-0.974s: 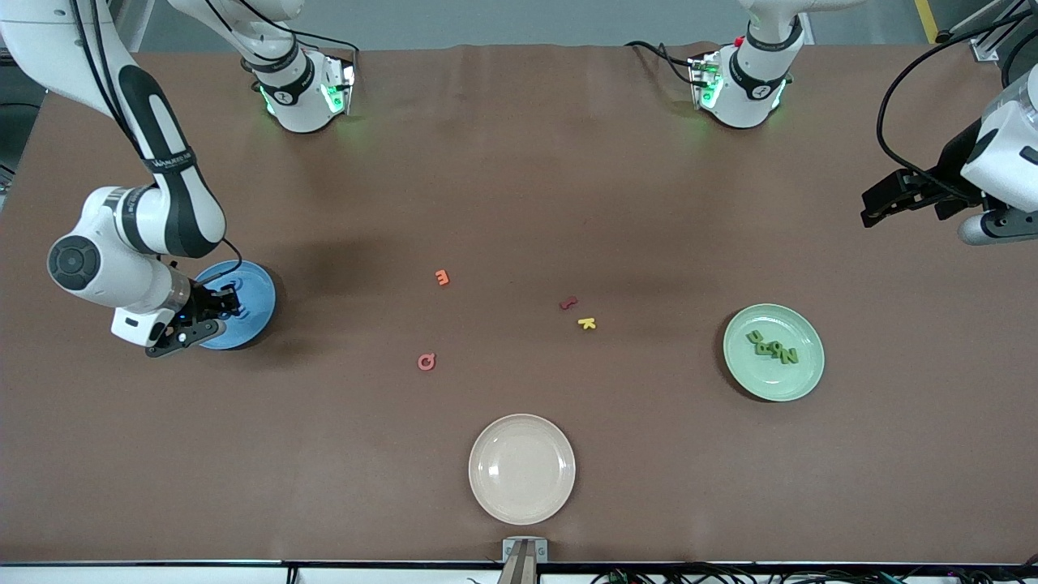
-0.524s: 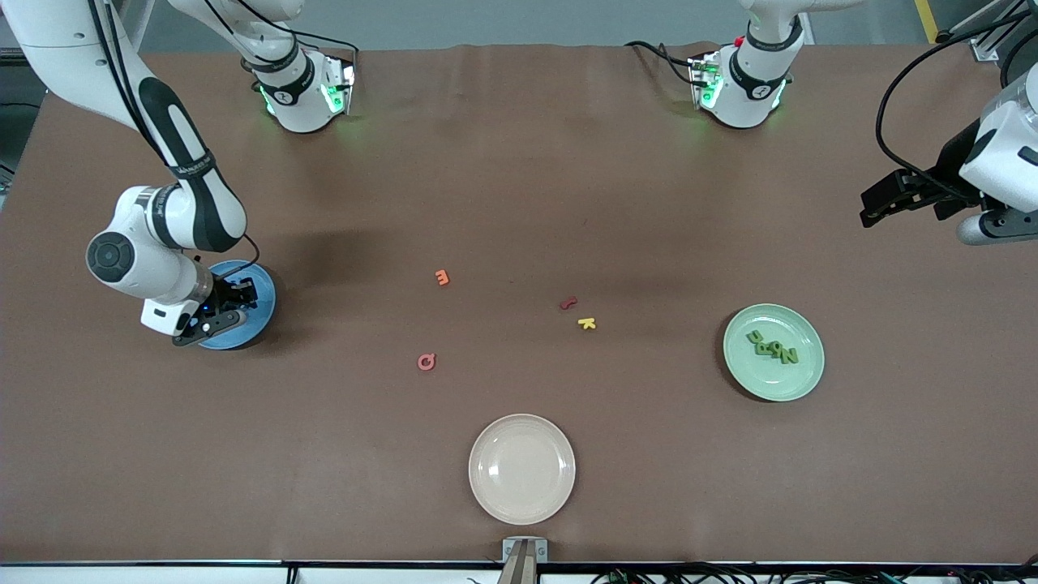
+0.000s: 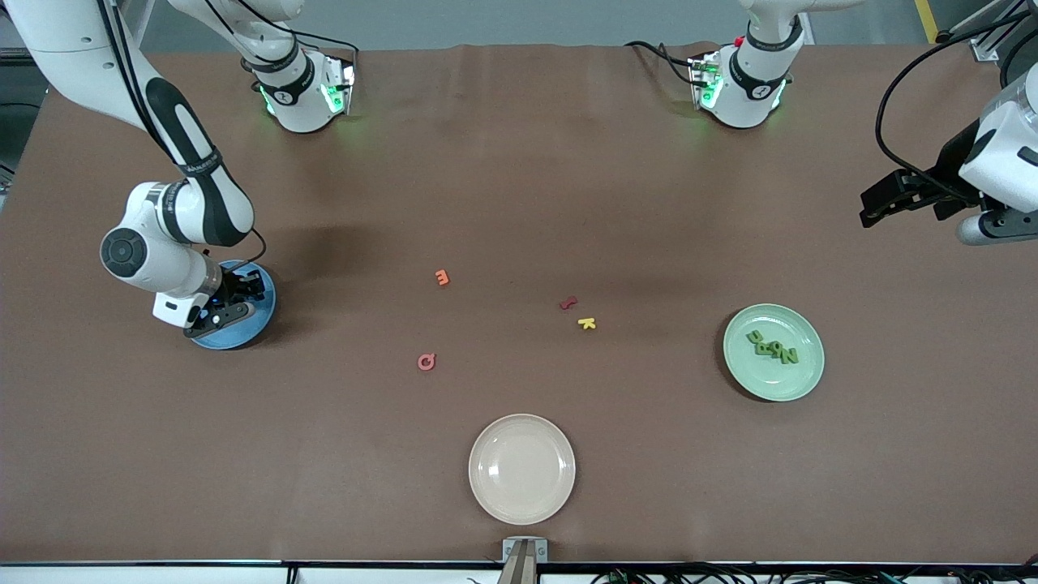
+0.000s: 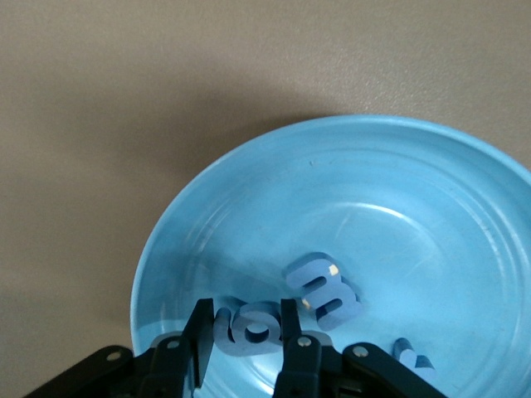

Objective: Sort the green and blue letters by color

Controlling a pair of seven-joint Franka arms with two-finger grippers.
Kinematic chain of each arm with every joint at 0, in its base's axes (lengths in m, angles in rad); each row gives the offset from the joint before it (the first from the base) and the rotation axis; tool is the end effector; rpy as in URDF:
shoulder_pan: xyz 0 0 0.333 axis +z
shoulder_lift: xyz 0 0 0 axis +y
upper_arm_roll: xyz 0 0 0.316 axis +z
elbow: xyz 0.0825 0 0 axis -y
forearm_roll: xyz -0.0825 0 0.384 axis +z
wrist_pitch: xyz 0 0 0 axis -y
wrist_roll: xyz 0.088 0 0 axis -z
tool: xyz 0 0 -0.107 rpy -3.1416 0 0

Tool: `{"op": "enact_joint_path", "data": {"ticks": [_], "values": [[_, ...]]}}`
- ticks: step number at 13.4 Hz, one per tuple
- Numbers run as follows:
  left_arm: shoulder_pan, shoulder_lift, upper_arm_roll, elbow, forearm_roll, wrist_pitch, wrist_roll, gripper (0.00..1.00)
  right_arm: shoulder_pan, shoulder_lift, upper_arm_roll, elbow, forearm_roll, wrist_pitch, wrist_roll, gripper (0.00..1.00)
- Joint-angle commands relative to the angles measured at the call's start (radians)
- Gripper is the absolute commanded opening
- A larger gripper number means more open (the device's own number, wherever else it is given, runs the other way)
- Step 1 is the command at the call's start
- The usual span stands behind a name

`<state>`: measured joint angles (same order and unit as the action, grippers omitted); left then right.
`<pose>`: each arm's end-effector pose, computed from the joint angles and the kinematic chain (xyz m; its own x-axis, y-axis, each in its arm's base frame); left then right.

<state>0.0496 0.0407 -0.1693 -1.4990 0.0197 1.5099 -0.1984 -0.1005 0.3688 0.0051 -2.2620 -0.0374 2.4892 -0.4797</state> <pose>0.5576 -0.0627 0.6305 0.9965 0.0798 -0.0261 0.0793 -0.9967 -0.0183 0.5202 -0.0495 0.1850 0.9055 0.4031 -0.1330 0.4000 -0.9151 -0.0506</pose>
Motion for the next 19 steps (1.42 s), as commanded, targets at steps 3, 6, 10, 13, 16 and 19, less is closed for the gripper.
{"op": "enact_joint_path", "data": {"ticks": [3, 6, 10, 13, 16, 19], "values": [[0.004, -0.015, -0.004, -0.007, -0.003, 0.006, 0.016, 1.0, -0.021, -0.086, 0.016, -0.028, 0.002, -0.024, 0.004, 0.84], [0.006, -0.013, -0.004, -0.006, -0.006, 0.007, 0.016, 1.0, -0.024, -0.181, 0.016, -0.001, 0.004, -0.133, 0.016, 0.85], [0.006, -0.015, -0.003, -0.006, -0.006, 0.007, 0.016, 1.0, -0.024, -0.324, 0.016, 0.079, 0.005, -0.344, 0.202, 0.85], [0.009, -0.019, -0.003, -0.003, -0.007, 0.007, 0.017, 1.0, -0.019, -0.384, 0.021, 0.224, 0.005, -0.571, 0.304, 0.85], [0.009, -0.018, -0.003, 0.008, -0.009, 0.007, 0.017, 1.0, -0.019, -0.381, 0.019, 0.454, 0.021, -0.804, 0.366, 0.93], [0.007, -0.018, -0.003, 0.008, -0.009, 0.006, 0.019, 1.0, -0.021, -0.378, 0.018, 0.599, 0.017, -0.903, 0.423, 0.94]]}}
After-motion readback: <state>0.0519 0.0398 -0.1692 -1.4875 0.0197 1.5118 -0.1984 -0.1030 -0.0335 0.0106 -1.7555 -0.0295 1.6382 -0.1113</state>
